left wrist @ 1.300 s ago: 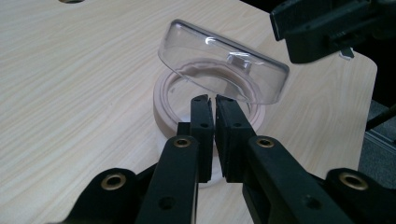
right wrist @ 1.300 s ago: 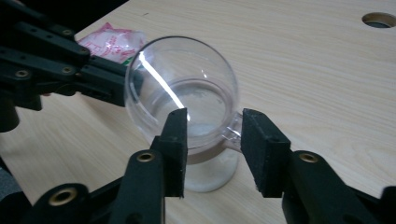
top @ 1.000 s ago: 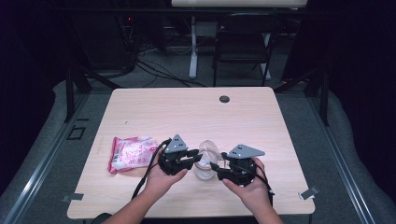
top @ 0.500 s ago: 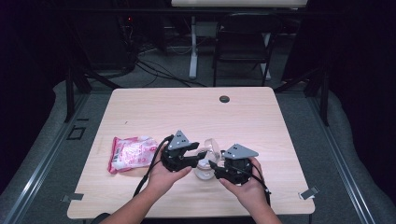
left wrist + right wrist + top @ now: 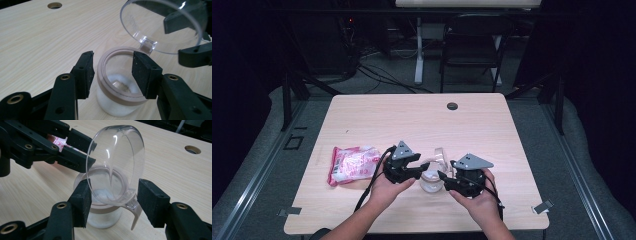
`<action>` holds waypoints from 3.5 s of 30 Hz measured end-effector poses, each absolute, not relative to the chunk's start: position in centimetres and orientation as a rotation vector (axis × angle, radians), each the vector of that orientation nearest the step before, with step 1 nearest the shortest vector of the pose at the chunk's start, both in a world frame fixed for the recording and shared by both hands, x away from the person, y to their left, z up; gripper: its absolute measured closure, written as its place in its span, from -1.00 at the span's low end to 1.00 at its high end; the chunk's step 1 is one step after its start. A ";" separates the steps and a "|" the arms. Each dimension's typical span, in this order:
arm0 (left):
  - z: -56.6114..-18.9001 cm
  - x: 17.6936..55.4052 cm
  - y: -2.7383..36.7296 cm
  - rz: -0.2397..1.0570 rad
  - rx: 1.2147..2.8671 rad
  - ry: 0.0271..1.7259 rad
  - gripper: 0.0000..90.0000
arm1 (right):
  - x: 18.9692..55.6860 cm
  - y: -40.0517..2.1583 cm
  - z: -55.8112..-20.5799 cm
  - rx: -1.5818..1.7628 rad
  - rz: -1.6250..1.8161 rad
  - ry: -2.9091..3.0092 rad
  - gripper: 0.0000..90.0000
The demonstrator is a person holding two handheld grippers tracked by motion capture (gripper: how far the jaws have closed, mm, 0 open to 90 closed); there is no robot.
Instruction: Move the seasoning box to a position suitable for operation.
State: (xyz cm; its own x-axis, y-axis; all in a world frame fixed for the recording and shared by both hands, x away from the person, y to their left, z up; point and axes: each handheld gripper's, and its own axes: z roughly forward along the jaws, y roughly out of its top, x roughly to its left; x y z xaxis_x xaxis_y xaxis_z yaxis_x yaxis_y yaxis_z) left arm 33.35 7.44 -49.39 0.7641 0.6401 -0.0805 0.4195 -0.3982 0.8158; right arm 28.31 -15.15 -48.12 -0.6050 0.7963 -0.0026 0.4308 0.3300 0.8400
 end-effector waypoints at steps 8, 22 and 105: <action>-50.6 33.5 7.5 0.278 2.064 0.816 0.26 | 28.1 -15.5 -48.2 1.094 1.199 2.175 0.12; -51.5 33.6 7.7 0.245 2.053 0.821 0.42 | 28.4 -17.1 -48.8 1.183 1.210 2.137 0.23; -53.5 30.0 18.9 0.504 2.103 0.955 -0.21 | 33.7 -19.7 -49.7 1.198 1.406 2.156 0.06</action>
